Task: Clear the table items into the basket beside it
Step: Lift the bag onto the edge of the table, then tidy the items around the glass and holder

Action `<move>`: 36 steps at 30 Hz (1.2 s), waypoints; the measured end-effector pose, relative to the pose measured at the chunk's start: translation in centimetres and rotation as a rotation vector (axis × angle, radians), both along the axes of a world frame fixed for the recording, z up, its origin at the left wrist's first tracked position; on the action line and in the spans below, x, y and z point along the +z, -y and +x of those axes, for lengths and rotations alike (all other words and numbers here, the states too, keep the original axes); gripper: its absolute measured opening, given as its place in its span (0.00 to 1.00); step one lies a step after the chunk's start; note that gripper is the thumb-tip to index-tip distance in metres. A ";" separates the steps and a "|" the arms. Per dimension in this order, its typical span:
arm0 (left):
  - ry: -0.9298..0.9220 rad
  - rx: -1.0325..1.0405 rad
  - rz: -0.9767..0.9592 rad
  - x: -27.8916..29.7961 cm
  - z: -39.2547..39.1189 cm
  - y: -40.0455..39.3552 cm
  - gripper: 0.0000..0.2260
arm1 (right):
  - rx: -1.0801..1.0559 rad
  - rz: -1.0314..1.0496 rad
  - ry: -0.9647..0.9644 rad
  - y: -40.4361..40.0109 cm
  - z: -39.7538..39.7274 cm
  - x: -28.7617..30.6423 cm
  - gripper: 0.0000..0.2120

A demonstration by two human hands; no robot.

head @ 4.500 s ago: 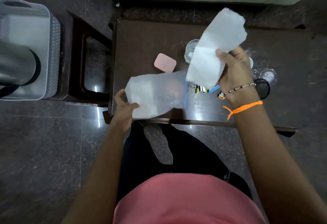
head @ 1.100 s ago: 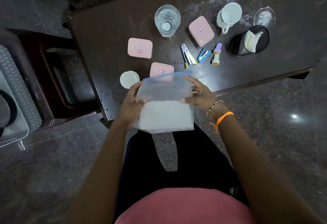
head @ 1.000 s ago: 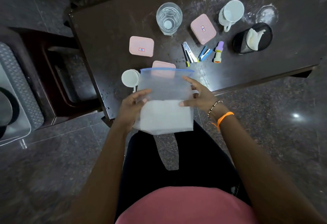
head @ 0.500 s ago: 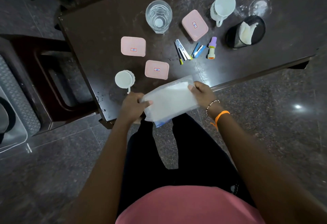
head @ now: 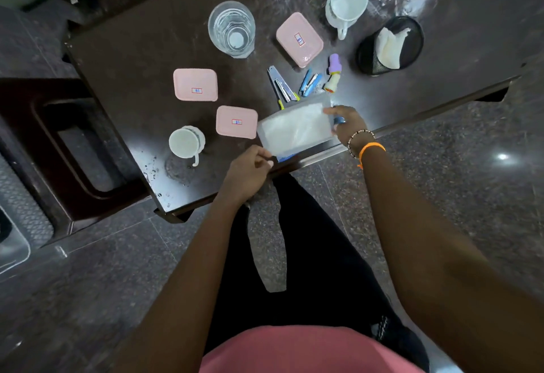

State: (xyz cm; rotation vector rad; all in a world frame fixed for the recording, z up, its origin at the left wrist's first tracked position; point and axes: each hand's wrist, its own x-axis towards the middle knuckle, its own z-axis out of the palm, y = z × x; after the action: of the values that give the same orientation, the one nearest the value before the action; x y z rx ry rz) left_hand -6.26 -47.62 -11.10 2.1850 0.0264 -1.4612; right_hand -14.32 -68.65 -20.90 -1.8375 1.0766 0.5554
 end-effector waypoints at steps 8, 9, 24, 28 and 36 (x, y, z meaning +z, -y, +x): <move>0.007 -0.043 -0.081 0.1 0.8 4.0 0.05 | -1.028 0.069 0.175 4.6 1.7 2.3 0.20; 0.013 -0.051 -0.090 0.0 0.9 4.4 0.05 | -1.173 0.133 0.221 5.8 2.1 2.4 0.21; 0.362 -0.004 -0.059 -0.3 4.5 6.2 0.14 | -0.960 -0.322 0.248 5.9 5.7 6.9 0.14; 0.437 -0.021 -0.041 -0.6 6.7 6.2 0.22 | -0.711 -0.177 0.360 3.7 12.4 7.7 0.21; 0.467 -0.218 0.028 -1.7 9.8 6.3 0.30 | -0.316 -0.190 0.064 2.7 19.5 5.7 0.16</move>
State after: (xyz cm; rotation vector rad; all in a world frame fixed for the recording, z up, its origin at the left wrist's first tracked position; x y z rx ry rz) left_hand 3.50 -53.93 -12.80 2.5631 -0.3624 -1.0220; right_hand 5.22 -71.31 -15.17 -1.7828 1.3812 0.2131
